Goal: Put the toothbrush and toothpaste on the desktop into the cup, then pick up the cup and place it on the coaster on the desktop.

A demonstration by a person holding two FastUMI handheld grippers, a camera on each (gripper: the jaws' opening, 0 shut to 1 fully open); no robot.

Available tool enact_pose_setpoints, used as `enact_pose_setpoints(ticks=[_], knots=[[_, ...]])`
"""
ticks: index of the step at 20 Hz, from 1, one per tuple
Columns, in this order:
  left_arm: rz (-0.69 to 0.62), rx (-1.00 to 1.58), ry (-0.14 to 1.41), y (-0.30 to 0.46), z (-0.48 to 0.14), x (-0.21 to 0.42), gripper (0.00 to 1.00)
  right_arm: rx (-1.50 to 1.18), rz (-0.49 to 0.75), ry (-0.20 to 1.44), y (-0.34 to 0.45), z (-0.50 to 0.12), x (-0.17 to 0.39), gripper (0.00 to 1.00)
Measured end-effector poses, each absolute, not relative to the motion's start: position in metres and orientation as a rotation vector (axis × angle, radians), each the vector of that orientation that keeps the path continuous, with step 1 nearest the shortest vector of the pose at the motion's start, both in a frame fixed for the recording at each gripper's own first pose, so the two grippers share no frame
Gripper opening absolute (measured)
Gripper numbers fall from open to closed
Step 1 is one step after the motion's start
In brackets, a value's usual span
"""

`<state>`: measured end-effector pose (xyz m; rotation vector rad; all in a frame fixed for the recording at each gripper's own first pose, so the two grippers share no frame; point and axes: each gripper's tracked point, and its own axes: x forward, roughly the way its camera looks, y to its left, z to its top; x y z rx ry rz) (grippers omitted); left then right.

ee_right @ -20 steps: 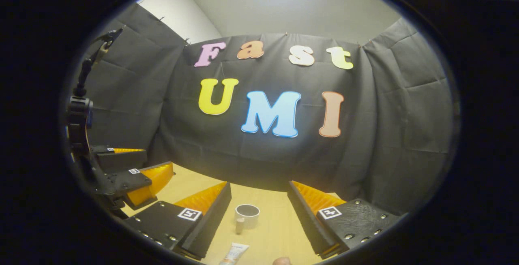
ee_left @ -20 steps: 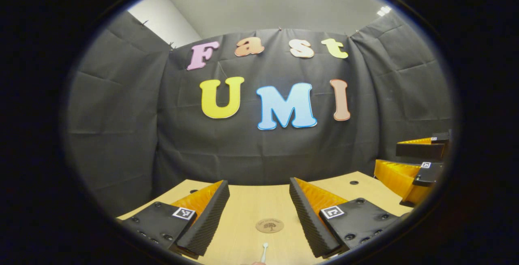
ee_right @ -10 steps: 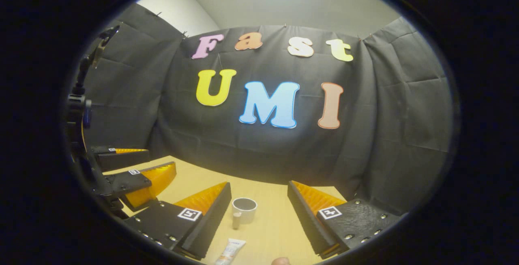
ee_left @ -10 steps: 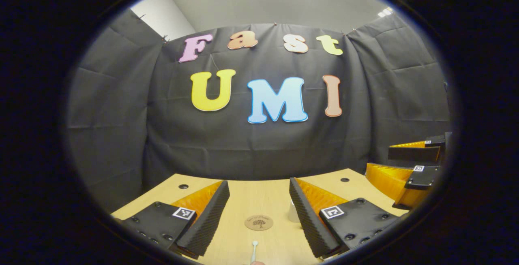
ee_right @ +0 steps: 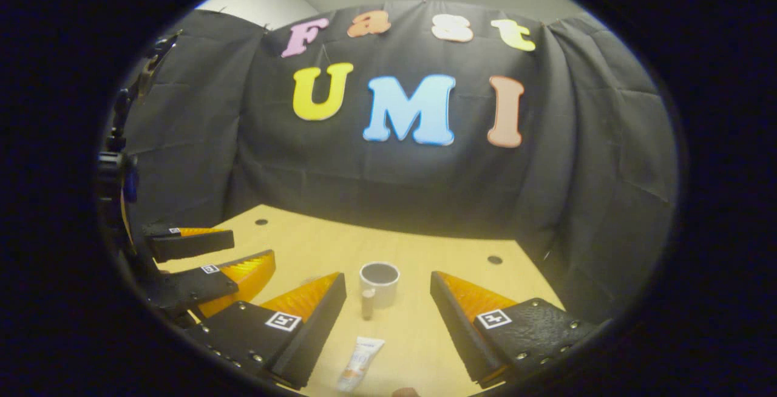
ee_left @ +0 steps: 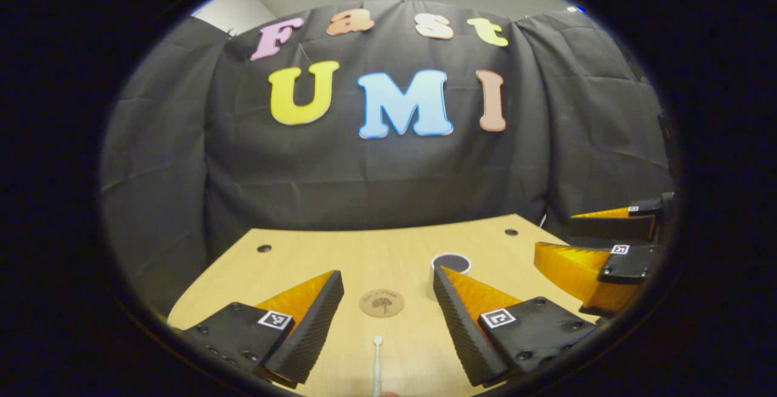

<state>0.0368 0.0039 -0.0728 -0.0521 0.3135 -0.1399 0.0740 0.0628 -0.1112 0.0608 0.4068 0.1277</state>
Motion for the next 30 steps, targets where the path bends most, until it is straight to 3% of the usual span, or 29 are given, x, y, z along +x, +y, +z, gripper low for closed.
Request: enact_pose_setpoints(ticks=[4, 11, 19, 30], knots=[[-0.157, -0.034, 0.502, 0.002, -0.108, 0.019, 0.96, 0.156, 0.160, 0.690, 0.082, -0.177, 0.068, 0.89], [-0.172, -0.025, 0.823, 0.010, -0.152, -0.017, 0.98, 0.205, 0.208, 0.957, 0.101, -0.239, 0.058, 0.91], [-0.221, -0.056, 1.115, 0.007, -0.176, -0.057, 0.99, 0.253, 0.235, 1.172, 0.115, -0.287, 0.045, 0.91], [-0.208, -0.040, 1.365, 0.018, -0.187, -0.089, 0.99, 0.295, 0.166, 1.369, 0.120, -0.315, 0.036, 0.92]])
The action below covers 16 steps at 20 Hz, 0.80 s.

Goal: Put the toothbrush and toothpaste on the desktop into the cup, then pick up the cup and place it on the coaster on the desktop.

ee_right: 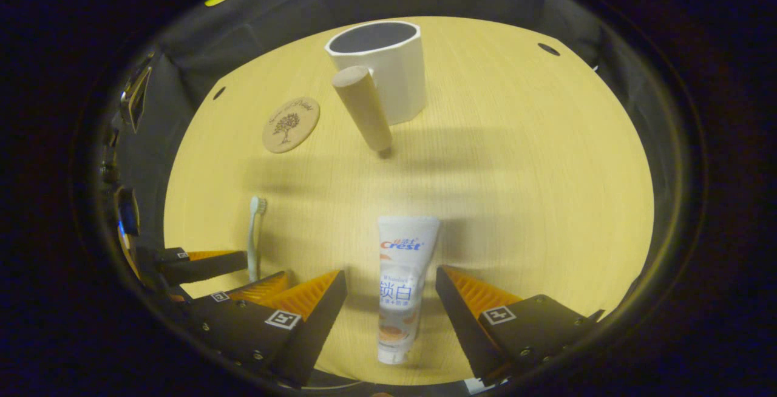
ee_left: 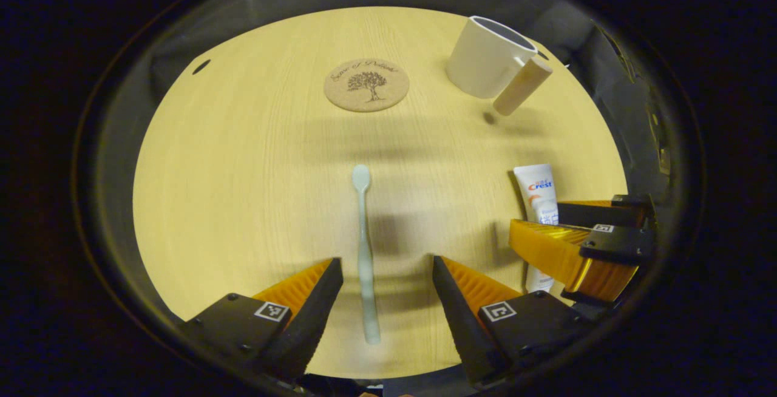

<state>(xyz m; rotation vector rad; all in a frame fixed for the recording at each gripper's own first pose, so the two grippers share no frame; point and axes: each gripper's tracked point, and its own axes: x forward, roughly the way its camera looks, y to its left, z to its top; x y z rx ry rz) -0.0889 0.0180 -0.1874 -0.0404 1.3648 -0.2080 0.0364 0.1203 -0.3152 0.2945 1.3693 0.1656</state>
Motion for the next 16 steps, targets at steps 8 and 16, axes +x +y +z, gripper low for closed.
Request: enact_pose_setpoints(ticks=[8, 16], knots=[[-0.179, 0.014, 1.380, 0.029, -0.189, -0.090, 0.74, 0.229, 0.115, 1.420, 0.111, -0.324, 0.038, 0.70], [-0.178, 0.017, 1.376, 0.032, -0.187, -0.092, 0.14, 0.210, 0.109, 1.455, 0.102, -0.324, 0.026, 0.32]])
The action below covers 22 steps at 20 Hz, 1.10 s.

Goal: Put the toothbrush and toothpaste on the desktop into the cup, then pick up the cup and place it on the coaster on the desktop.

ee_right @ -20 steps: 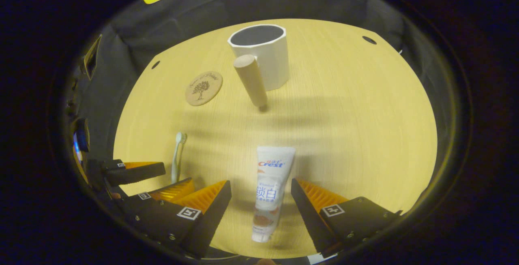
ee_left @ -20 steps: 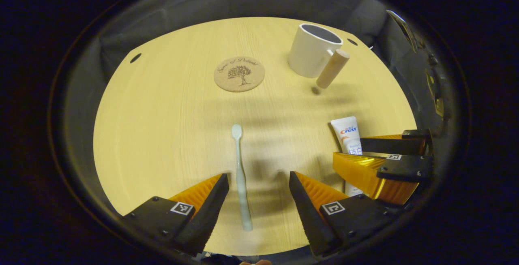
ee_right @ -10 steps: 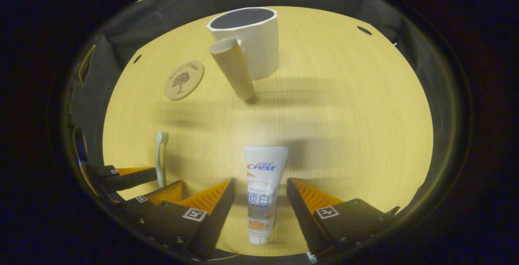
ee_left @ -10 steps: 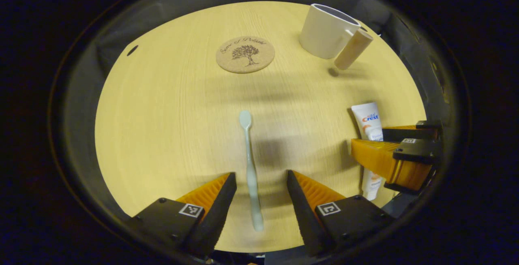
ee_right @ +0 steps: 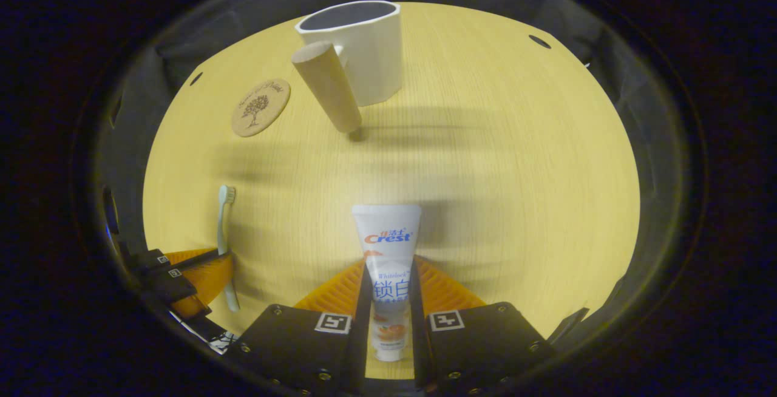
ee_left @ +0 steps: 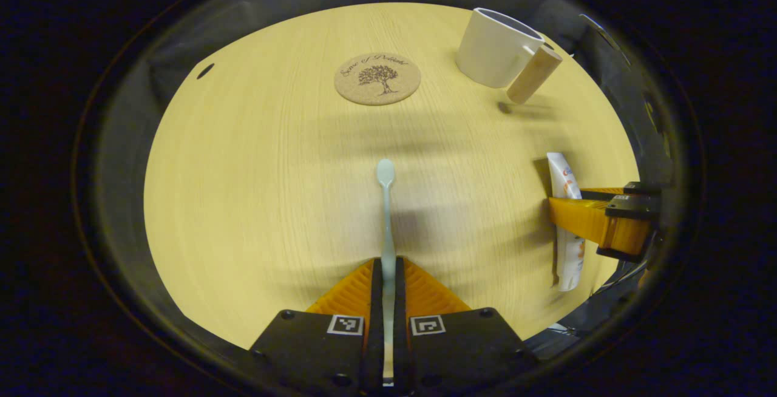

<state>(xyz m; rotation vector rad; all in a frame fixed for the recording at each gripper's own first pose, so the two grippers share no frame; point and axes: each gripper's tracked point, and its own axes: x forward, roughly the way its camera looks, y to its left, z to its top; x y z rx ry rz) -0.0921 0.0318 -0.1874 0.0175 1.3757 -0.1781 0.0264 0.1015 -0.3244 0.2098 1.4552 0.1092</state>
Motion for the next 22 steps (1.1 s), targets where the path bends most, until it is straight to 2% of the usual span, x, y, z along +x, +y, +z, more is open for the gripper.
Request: enact_pose_setpoints(ticks=[4, 5, 6, 10, 13, 22], knots=[[-0.195, 0.024, 1.371, 0.031, -0.187, -0.087, 0.14, 0.245, 0.146, 1.416, 0.104, -0.322, 0.028, 0.23], [-0.203, 0.031, 1.359, 0.031, -0.189, -0.091, 0.10, 0.265, 0.155, 1.405, 0.105, -0.321, 0.028, 0.23], [-0.208, 0.043, 1.352, 0.032, -0.189, -0.092, 0.10, 0.290, 0.167, 1.396, 0.106, -0.320, 0.028, 0.19], [-0.243, 0.104, 1.258, 0.026, -0.192, -0.086, 0.08, 0.392, 0.254, 1.334, 0.111, -0.319, 0.026, 0.19], [-0.238, 0.036, 1.194, 0.027, -0.195, -0.079, 0.07, 0.431, 0.270, 1.264, 0.106, -0.308, 0.023, 0.19], [-0.246, -0.124, 0.998, 0.035, -0.160, -0.065, 0.08, 0.473, 0.216, 0.987, 0.099, -0.263, 0.047, 0.19]])
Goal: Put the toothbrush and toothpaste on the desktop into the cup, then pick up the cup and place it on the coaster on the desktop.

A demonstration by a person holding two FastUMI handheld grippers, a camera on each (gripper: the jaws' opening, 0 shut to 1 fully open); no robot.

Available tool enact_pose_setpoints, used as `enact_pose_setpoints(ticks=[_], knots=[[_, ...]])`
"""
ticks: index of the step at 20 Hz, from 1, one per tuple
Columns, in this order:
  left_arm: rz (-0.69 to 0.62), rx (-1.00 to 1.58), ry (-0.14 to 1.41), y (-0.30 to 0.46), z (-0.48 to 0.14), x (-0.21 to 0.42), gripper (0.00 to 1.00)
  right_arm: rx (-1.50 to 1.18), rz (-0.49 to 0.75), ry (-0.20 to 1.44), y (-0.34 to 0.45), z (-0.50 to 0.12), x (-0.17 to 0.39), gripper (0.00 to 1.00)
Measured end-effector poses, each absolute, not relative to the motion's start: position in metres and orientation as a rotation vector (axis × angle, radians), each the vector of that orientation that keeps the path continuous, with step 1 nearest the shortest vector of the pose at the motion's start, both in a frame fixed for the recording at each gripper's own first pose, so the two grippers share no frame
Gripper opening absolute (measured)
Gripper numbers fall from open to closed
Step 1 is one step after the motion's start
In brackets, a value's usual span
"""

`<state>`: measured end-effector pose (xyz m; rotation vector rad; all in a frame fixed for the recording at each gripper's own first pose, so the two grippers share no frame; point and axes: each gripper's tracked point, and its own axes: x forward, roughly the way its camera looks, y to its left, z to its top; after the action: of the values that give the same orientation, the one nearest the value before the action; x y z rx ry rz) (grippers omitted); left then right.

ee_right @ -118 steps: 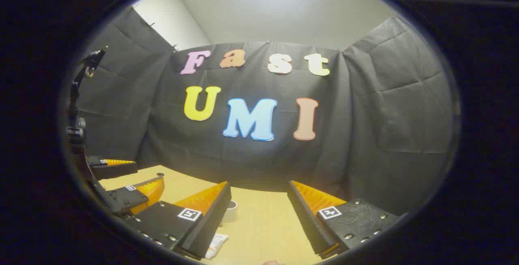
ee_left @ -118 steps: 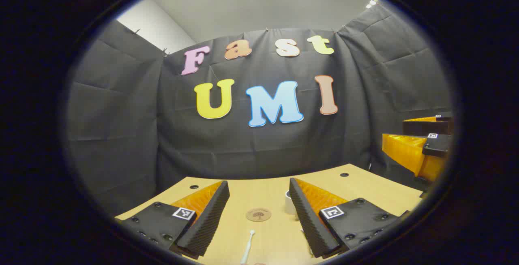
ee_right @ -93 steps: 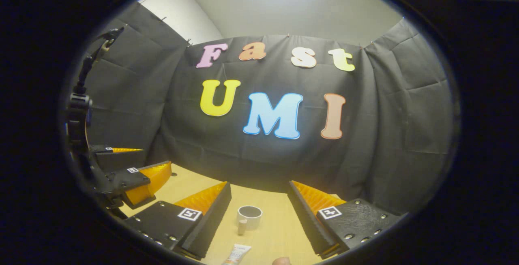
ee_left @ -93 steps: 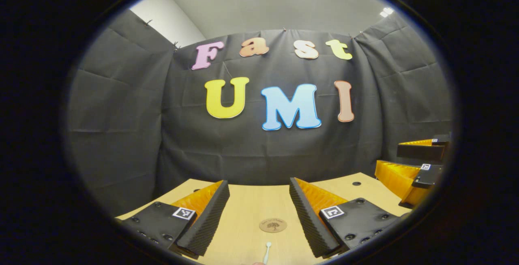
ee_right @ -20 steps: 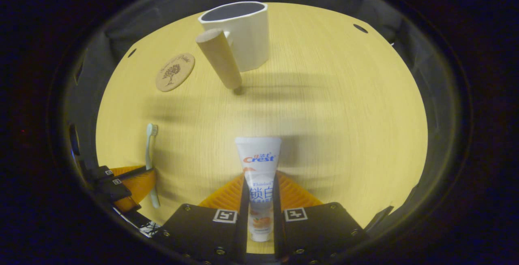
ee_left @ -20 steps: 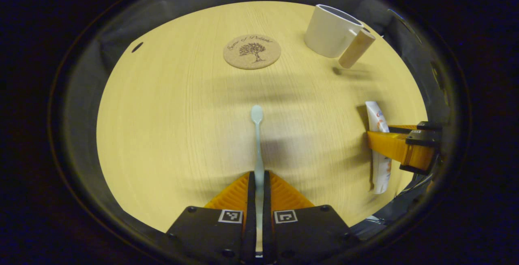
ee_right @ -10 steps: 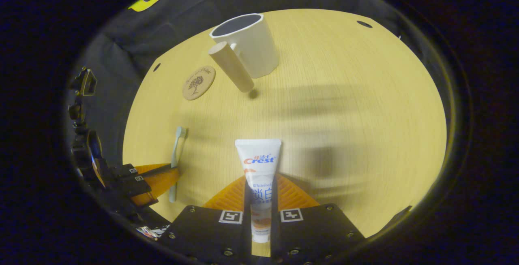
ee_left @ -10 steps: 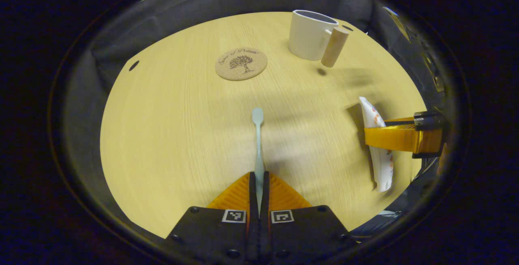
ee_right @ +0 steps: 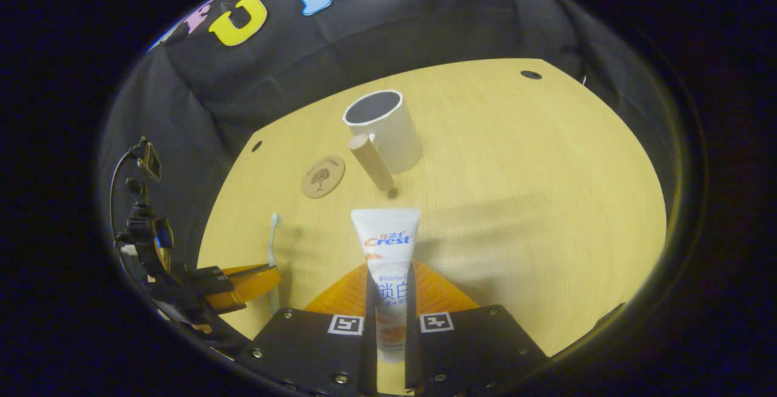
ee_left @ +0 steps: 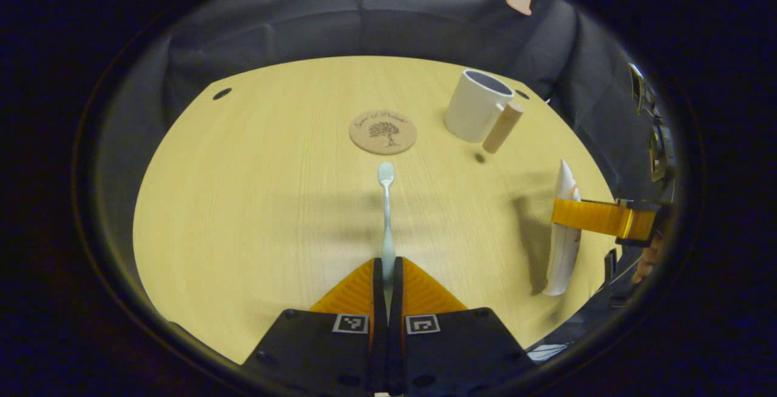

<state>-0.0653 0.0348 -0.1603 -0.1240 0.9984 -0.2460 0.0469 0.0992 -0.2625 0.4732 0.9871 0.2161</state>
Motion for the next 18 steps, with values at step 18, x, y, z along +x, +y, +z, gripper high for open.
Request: enact_pose_setpoints(ticks=[18], knots=[[-0.321, -0.192, 0.339, 0.083, -0.043, -0.094, 0.07, 0.436, 0.134, 0.273, 0.085, -0.119, 0.176, 0.18]])
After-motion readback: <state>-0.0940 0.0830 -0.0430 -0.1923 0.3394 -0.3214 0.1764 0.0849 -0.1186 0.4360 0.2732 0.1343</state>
